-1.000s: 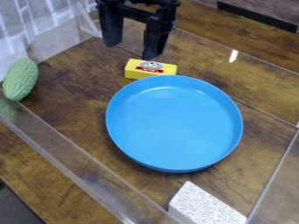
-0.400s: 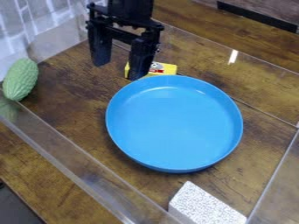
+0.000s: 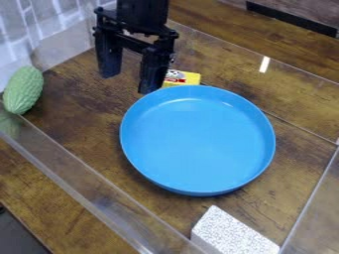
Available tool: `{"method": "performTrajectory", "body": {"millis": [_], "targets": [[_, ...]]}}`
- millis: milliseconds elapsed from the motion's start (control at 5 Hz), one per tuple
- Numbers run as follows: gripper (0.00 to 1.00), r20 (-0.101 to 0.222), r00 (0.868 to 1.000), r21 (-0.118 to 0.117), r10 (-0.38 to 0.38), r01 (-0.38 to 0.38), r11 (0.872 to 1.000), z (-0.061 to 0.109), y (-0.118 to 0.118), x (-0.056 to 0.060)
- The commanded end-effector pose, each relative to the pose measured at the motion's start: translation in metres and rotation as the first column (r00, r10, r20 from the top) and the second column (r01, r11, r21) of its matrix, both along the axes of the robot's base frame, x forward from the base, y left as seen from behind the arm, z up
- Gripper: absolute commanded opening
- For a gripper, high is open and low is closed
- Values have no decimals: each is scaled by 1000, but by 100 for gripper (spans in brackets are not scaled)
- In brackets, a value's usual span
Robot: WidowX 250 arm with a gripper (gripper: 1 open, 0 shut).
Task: Put the green object in the blue tray
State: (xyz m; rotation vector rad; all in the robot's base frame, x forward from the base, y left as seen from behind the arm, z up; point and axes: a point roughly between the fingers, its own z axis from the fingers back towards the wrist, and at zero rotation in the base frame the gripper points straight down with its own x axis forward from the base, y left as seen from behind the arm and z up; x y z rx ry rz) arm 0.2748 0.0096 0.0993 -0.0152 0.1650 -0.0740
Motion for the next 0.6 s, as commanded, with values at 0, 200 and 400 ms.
{"method": "performTrajectory", "body": {"millis": [0, 200, 400], "targets": [[100, 23, 1000, 1, 5, -5, 1000, 4, 7, 1], [100, 12, 1000, -1, -1, 1, 1000, 0, 8, 0], [100, 4, 1000, -3, -6, 6, 1000, -3, 12, -2]]}}
